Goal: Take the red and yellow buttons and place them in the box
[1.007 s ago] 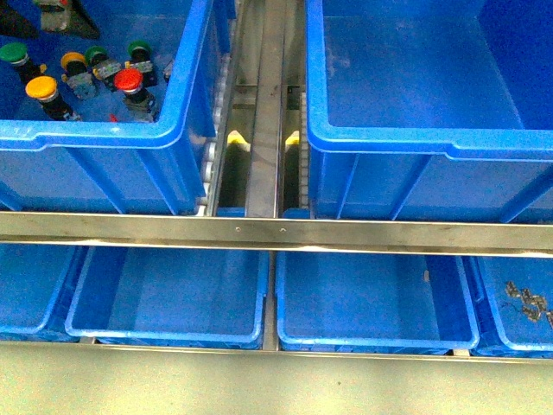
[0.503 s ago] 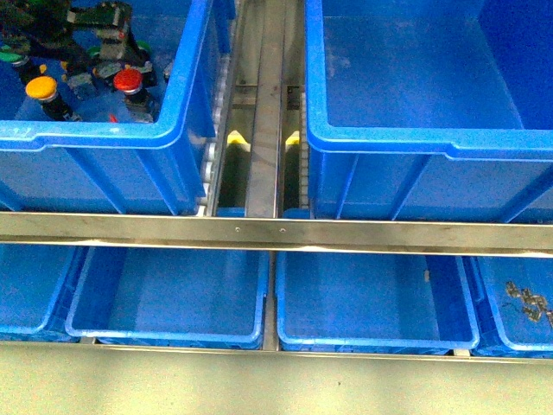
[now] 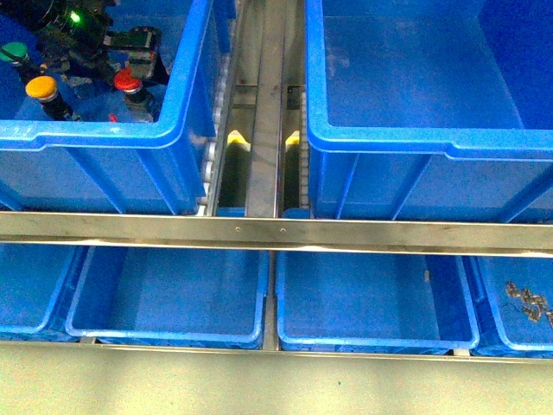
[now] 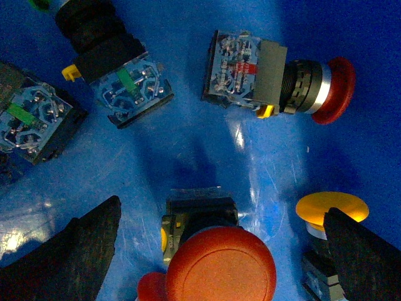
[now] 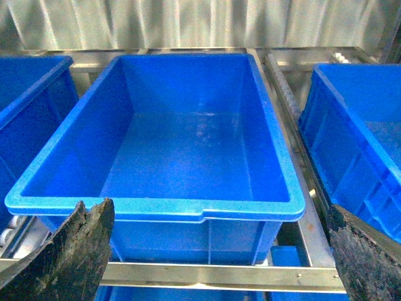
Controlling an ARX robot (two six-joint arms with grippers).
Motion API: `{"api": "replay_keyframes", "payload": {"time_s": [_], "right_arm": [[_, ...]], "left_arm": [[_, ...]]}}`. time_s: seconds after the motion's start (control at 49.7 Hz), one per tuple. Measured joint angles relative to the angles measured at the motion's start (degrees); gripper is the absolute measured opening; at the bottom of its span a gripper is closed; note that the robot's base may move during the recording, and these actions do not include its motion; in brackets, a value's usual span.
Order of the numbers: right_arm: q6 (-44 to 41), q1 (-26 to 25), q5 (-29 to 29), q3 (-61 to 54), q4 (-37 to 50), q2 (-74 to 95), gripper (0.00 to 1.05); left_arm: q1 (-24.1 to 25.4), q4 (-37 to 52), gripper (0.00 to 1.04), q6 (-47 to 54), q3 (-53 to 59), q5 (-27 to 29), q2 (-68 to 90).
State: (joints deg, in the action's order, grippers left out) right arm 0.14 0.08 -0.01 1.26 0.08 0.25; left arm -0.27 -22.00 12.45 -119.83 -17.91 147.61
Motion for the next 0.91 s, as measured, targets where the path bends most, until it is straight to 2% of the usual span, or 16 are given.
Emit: {"api": "replay_keyframes", "payload": {"time_s": [0.06, 0.302, 0.362, 0.644, 0.906], "right_arm": [[0.00, 0.00, 0.00, 0.00, 0.00, 0.00, 0.98], [0.00, 0.00, 0.02, 0.00, 0.00, 0.00, 0.98], [0.00, 0.00, 0.00, 0.00, 0.00, 0.00, 0.98], [0.00, 0.00, 0.00, 0.00, 0.00, 0.00, 0.98], [0.00, 0.00, 0.00, 0.00, 0.00, 0.00, 0.98]], "left_arm": [[-0.07, -0.57, 0.96, -0.26, -1.31, -0.07, 0.61], [-0.07, -1.29, 0.43, -1.38, -1.90, -0.28, 1.44], [-0.04, -1.27, 0.34, -1.62, -1.86, -0.26, 1.44], [0.79, 1.29, 0.34, -6.14, -0.92, -1.14, 1.16], [3.87, 9.84, 0.34, -23.45, 8.87, -10.38, -8.39]]}}
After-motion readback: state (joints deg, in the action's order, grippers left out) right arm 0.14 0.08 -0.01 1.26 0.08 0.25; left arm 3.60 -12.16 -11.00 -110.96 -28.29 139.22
